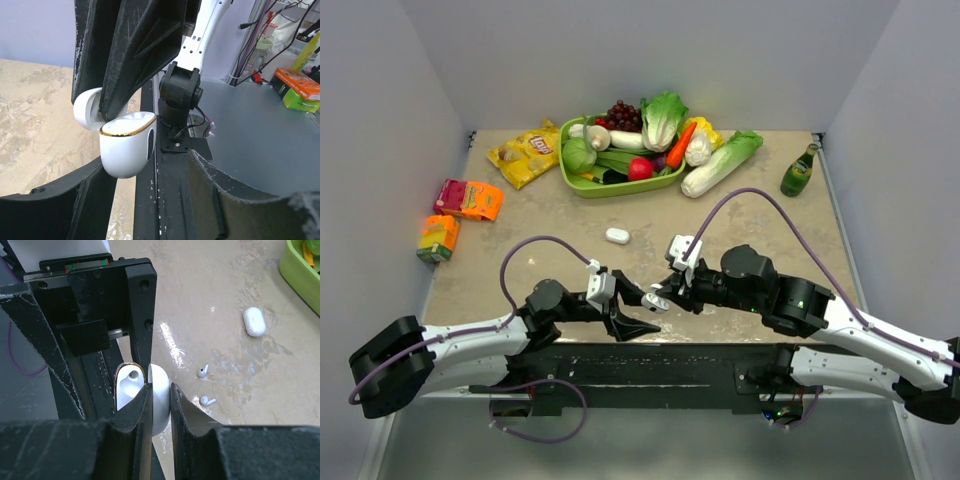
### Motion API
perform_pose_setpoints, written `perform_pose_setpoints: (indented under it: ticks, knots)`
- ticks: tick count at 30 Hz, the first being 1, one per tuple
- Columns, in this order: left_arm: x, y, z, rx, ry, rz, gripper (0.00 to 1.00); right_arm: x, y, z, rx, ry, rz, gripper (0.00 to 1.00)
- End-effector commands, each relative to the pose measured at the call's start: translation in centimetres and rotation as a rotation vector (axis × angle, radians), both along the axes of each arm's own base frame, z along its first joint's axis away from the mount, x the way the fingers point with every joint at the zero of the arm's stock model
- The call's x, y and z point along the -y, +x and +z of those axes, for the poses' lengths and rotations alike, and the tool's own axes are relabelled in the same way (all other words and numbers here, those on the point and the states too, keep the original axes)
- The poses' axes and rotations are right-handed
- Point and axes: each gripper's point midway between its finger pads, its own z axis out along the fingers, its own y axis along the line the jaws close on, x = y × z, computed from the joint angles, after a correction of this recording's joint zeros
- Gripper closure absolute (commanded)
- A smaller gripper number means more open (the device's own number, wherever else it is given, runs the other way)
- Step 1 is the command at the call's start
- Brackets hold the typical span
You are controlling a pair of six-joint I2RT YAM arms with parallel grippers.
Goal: Insert the wireless bluetooth earbuds into the charging case
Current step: Open the charging case.
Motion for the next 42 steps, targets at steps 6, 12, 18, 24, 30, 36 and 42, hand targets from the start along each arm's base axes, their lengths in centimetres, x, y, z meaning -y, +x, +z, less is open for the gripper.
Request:
perform_pose_setpoints:
  ticks: [6, 12, 18, 24, 30, 36, 42]
  knots:
    - [0.0, 0.7, 2.8, 0.024, -0.081, 0.012, 0.29, -0.3, -0.3, 1.3, 0.027, 0.026, 0.031, 1.0]
    - [-0.4, 1.3, 3.4, 0.03, -0.104, 0.032, 0.28, -0.5, -0.5, 1.0, 0.026, 0.018, 0.043, 1.0]
    - [-0.6, 1.6, 3.9, 0.031, -0.127, 0.033, 0.31, -0.6, -0.7, 0.9, 0.02, 0.019, 0.051, 1.0]
    - [-0.3, 1.3, 4.0, 0.034, -0.124, 0.001, 0.42, -0.7, -0.7, 1.0, 0.018, 0.021, 0.047, 1.0]
    - [-0.1, 1.2, 3.7, 0.027, -0.122, -0.012, 0.5, -0.6, -0.6, 1.0, 0.02, 0.029, 0.043, 1.0]
    - [-0.2, 1.3, 4.0, 0.025, -0.134, -0.004, 0.42, -0.7, -0.6, 1.0, 0.016, 0.029, 0.043, 1.0]
    - [-0.3, 1.3, 4.2, 0.031, -0.14, -0.002, 0.46, -0.8, -0.7, 0.8, 0.013, 0.027, 0.045, 1.0]
